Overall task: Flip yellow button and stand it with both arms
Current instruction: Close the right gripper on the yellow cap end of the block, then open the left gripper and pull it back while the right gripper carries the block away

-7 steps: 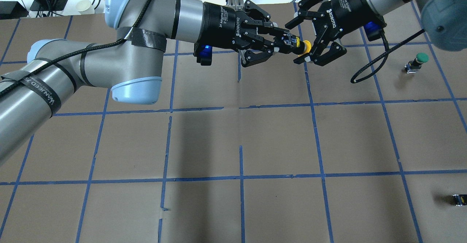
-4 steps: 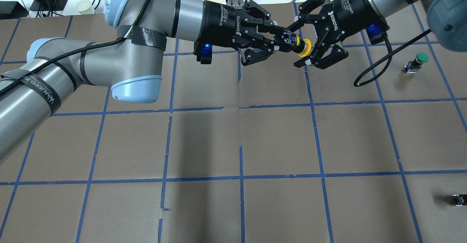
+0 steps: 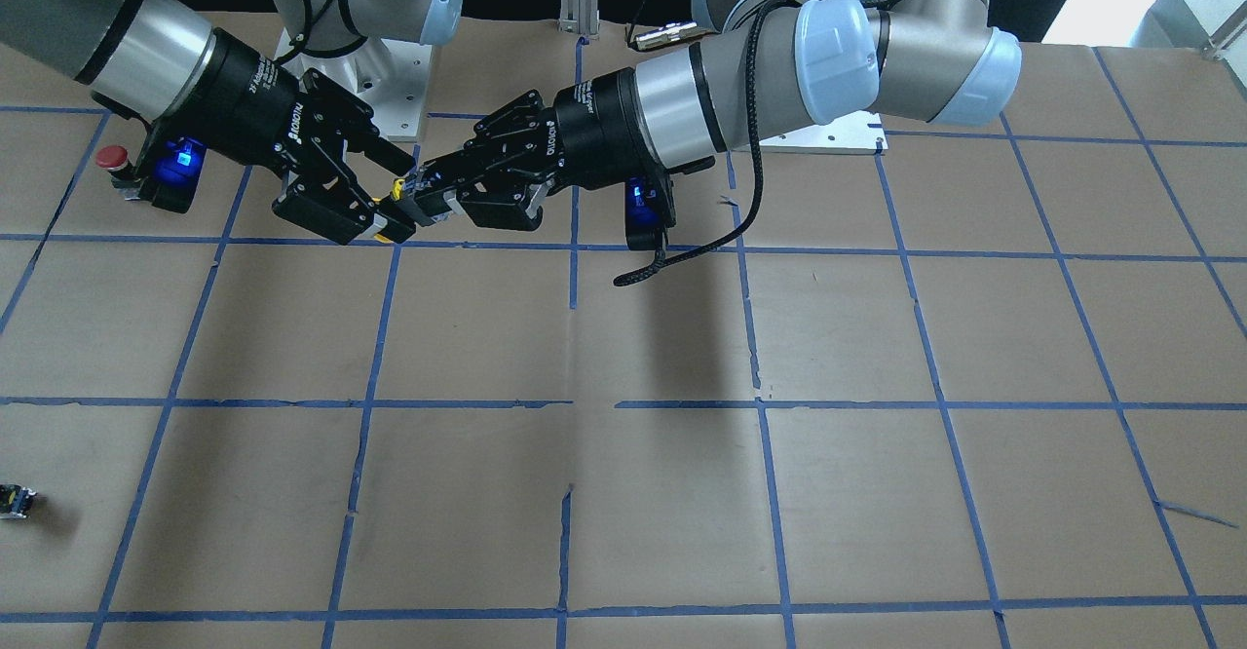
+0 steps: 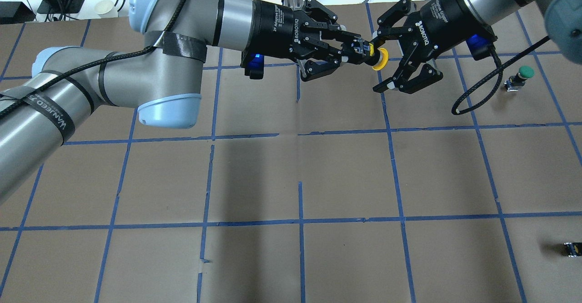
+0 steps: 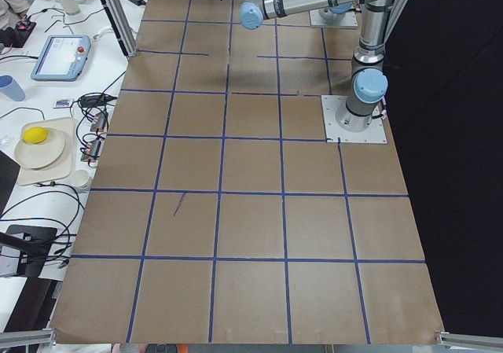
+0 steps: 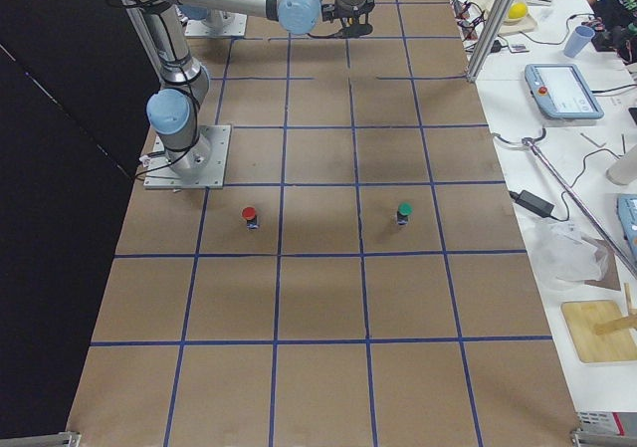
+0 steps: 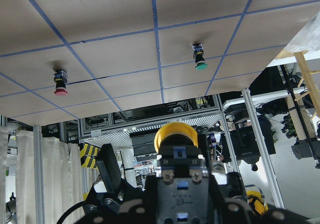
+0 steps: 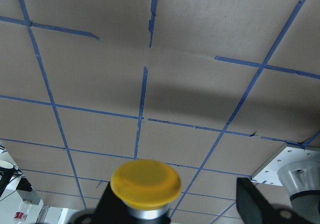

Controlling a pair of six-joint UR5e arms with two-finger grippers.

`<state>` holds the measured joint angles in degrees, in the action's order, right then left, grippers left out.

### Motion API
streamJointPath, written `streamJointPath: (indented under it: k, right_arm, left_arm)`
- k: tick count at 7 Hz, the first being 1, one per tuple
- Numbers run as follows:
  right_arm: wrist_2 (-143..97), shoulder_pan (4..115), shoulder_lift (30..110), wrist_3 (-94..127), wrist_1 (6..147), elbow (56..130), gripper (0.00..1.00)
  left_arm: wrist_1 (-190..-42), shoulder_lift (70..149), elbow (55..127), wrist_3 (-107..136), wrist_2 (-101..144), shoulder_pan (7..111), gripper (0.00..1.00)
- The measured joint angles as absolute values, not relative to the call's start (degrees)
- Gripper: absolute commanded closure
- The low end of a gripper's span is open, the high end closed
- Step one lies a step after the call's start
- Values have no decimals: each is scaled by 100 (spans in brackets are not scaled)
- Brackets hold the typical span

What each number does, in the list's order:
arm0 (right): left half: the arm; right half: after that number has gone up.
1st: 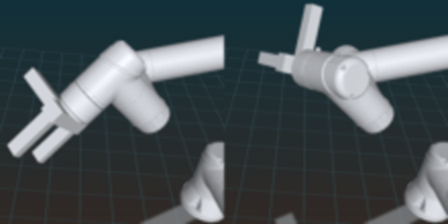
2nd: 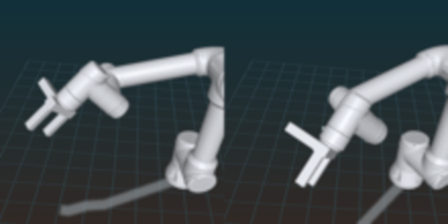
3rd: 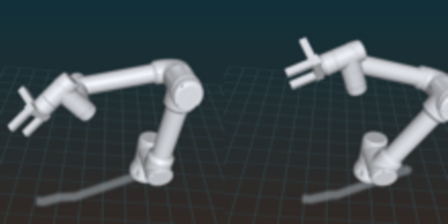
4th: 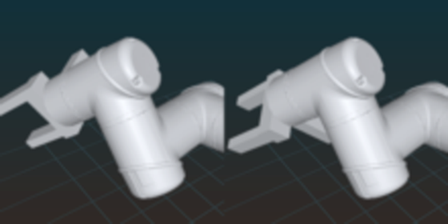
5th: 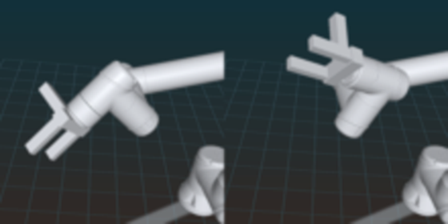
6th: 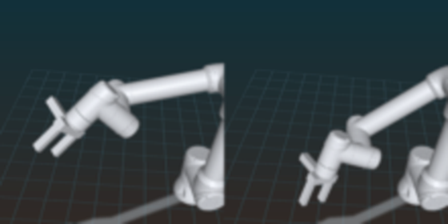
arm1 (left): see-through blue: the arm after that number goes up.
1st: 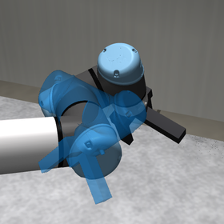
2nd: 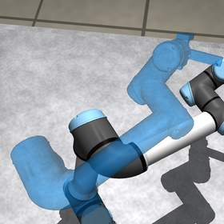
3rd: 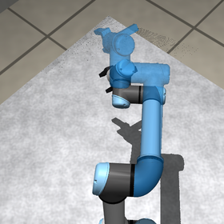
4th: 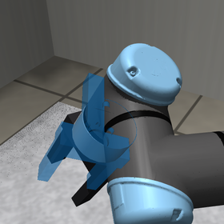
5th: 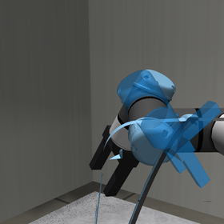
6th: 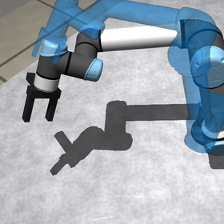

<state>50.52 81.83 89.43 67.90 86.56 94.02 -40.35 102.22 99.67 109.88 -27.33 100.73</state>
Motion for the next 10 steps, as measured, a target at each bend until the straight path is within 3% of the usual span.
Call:
streamJointPath:
  k: [2,3,4,5,7,10]
  right_arm:
    - [5041,8139,8952,6775,8681,9398,56]
    - [5020,8132,8954,6775,8703,9391,66]
    - [5013,8130,8955,6772,8706,9389,76]
    - [5010,8130,8958,6761,8697,9388,76]
    - [5002,8130,8963,6747,8700,9377,87]
    - [5033,8109,8955,6607,8683,9370,88]
  left_arm:
    - [-4021,10220,9967,10988,-2733,10074,93]
    - [-3994,10218,9968,10993,-2732,10074,66]
    - [-3974,10224,9968,10990,-2733,10078,8]
    - [-3949,10234,9963,10985,-2740,10072,1]
    - [-3915,10252,9966,10986,-2724,10072,1]
    - [-3816,10235,9965,10982,-2684,10057,1]
